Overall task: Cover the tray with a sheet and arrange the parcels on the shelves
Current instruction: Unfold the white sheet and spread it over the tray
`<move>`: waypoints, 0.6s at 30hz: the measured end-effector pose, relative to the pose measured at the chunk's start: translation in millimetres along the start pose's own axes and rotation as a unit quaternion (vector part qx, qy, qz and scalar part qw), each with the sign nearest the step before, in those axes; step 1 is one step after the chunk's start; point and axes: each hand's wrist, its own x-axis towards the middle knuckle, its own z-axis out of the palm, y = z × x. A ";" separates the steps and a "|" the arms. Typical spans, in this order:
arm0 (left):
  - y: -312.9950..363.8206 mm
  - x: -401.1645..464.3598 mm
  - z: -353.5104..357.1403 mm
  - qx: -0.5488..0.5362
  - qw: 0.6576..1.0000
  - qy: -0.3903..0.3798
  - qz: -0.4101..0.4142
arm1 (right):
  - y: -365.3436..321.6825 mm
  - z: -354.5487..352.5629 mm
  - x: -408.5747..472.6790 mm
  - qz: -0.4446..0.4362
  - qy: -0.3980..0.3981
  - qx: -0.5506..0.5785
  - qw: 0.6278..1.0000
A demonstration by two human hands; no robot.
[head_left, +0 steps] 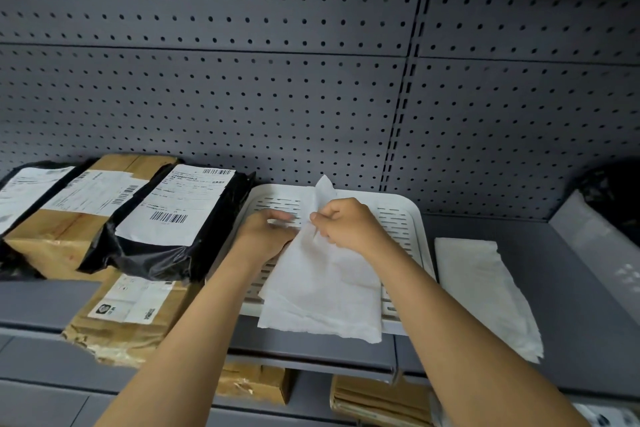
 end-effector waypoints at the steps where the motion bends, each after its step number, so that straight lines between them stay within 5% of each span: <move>1: 2.2 -0.2 1.2 0.005 1.000 0.010 0.008 | 2.2 -2.6 -0.6 0.001 -0.001 0.027 1.000; 13: 14.8 -9.1 9.1 -0.041 0.999 0.003 0.024 | 3.6 -27.2 -19.5 0.020 -0.006 0.130 0.991; 15: 13.4 -8.1 0.6 0.064 0.990 0.068 0.105 | 6.8 -40.9 -25.7 0.026 0.008 0.123 0.992; 18: 18.6 -9.2 -16.1 0.265 0.923 0.168 0.220 | 18.0 -67.2 -35.4 0.042 0.032 0.089 0.995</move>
